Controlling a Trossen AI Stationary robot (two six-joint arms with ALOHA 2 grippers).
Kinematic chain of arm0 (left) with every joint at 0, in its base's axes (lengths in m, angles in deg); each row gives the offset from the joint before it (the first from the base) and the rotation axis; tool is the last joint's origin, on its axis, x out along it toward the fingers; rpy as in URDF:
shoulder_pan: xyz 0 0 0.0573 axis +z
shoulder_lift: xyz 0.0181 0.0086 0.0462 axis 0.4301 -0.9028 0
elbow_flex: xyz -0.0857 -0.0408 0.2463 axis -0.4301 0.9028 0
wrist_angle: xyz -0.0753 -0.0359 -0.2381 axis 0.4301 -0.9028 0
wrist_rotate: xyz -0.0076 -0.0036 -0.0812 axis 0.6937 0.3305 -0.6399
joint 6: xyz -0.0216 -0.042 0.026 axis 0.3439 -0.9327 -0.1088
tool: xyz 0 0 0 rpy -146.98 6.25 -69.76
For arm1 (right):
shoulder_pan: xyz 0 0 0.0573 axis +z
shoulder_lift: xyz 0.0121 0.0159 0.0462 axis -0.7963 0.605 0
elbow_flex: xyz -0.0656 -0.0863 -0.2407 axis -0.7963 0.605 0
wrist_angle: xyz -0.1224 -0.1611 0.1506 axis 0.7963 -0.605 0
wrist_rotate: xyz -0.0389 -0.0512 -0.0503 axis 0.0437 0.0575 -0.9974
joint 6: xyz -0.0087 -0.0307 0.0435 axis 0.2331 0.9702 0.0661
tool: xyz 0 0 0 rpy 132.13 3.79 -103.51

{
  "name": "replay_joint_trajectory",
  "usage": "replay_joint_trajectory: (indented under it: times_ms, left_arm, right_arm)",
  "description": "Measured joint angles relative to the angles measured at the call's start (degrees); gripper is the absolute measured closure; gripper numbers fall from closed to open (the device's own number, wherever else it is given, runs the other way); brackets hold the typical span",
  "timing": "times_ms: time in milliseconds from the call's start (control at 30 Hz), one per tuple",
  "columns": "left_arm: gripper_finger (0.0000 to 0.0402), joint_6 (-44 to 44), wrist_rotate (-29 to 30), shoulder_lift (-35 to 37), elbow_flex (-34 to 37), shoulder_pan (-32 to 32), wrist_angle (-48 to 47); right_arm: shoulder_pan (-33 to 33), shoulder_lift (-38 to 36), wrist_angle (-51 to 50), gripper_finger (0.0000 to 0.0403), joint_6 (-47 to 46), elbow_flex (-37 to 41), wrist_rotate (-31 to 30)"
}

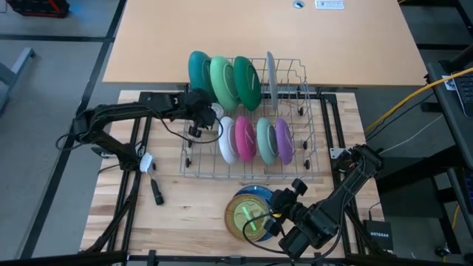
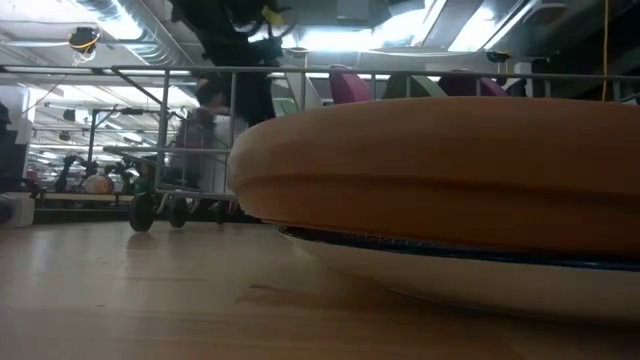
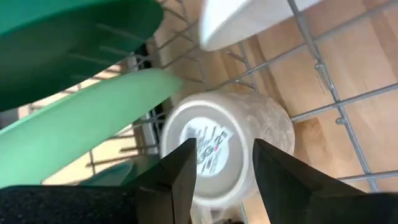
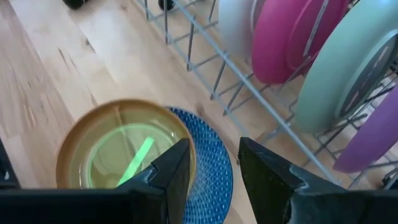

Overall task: Sort dishes
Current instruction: Move the transparent green plate from stacked plates to the bottom center

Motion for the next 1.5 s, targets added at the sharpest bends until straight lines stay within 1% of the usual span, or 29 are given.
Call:
replay_joint_trajectory:
  times_ms: [167,333,433,500,667,767,933,1233,1367,1500]
  left_arm:
    - [0.0258,-4.41,0.0,5.67,0.0,-0.88,-1.09]
    - [0.0258,-14.35,-0.51,10.29,0.0,-4.02,-2.32]
    - [0.0258,-21.07,-3.47,11.88,-0.04,-6.99,-2.35]
    - [0.0259,-24.98,-7.05,12.32,-0.04,-9.23,-2.48]
    - [0.0259,-31.07,-15.39,12.18,-0.04,-15.36,-2.51]
    - [0.0259,-33.77,-17.43,12.07,-0.04,-19.52,-2.58]
    - [0.0259,-37.89,-17.76,12.06,-0.04,-27.0,-2.59]
    - [0.0259,-41.16,-17.64,11.36,-0.09,-38.98,-2.2]
    - [0.0259,-44.05,-17.57,8.45,-0.09,-42.17,-1.95]
    - [0.0259,-47.91,-17.52,3.8,-0.09,-43.89,-2.1]
  right_arm:
    - [0.0,0.01,-0.08,0.0259,0.04,0.0,4.35]
    - [0.0,0.02,0.12,0.0259,0.05,0.0,8.98]
    - [0.0,0.01,0.83,0.0259,0.03,0.0,11.75]
    - [0.0,0.02,1.15,0.0259,0.05,0.0,12.51]
    - [0.02,0.02,2.74,0.0259,0.05,0.12,12.49]
    - [0.02,0.02,4.57,0.0259,0.05,1.78,12.16]
    - [0.02,0.07,11.16,0.0259,0.1,7.35,12.06]
    - [0.01,0.09,23.29,0.0259,0.93,18.07,12.05]
    - [0.01,0.09,26.71,0.0259,0.91,21.9,12.17]
    - [0.02,0.09,28.82,0.0259,0.75,24.7,13.99]
